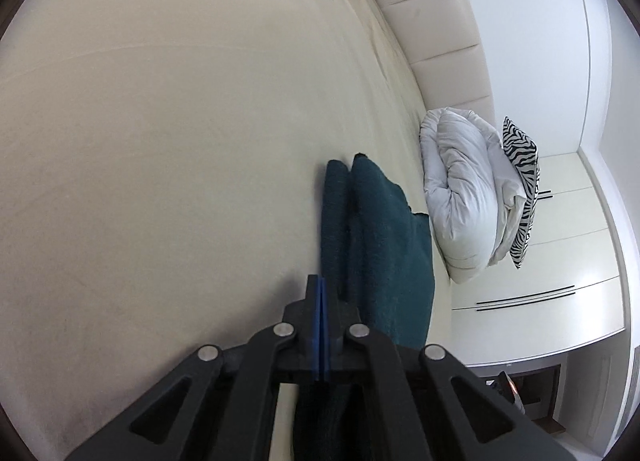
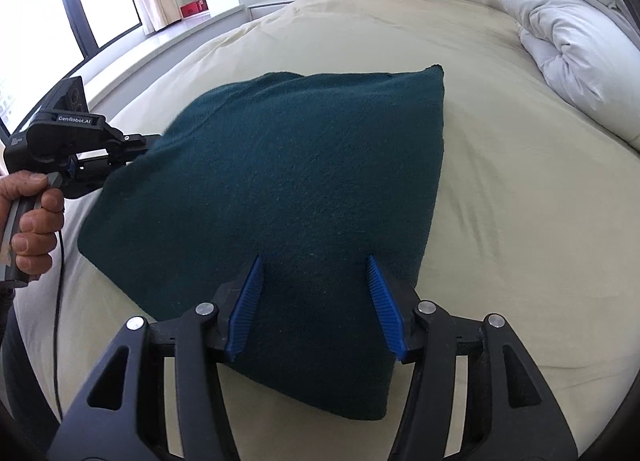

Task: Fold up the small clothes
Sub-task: 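Open the left gripper and release the folded sweater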

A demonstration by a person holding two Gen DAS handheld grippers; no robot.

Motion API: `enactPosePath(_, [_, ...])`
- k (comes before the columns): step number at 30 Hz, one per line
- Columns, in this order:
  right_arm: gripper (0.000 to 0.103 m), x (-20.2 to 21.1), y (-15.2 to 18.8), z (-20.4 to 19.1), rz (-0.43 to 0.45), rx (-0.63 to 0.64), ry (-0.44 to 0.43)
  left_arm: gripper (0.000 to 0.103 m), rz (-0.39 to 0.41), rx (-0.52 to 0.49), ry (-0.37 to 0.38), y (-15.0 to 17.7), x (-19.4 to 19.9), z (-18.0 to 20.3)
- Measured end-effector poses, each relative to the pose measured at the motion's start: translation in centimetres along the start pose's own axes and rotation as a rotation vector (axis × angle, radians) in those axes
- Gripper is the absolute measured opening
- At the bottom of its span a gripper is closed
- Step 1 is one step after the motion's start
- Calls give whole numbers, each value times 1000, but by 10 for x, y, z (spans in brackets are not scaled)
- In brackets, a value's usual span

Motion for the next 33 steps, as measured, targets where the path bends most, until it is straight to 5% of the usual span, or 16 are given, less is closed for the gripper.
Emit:
enactPosePath(7, [55,20,-16,5,58,-64,-24,4,116,-186,43,-7,35,70])
enactPosePath(11, [55,46,-35,12,174,-147,-44,22,71,-379,38,29,17,112])
enactPosePath(14, [55,29,-19,13,80,-175,-70,23,0,-443,-48,54,-15,99])
enactPosePath(16, [55,5,8,13,-63,-164,-71,13,-49,-407,-131,66,-34,67])
enactPosePath(17, [55,5,11,15,-67,-155,-50,8,-47,-373,-123,66,-34,61])
enactPosePath(23, [55,47,-27,21,98,-253,-116,9,-15,-382,-115,60,-18,67])
enactPosePath(27, [55,48,-41,28,104,-365,-181,9,-11,-380,-109,65,-11,68])
enactPosePath(33, [55,54,-37,18,129,-447,-243,44,-2,-486,-8,100,33,98])
Point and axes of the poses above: each gripper's, at about its wrist camera, not at the fingertips, and x roughly against the way its jaws point, z to its right, y to its underside, the point moved 9 cm from there along -x, roughly the way its jaws point, and after that the axes turned 15 degrees about z, right-handed, at the moved point
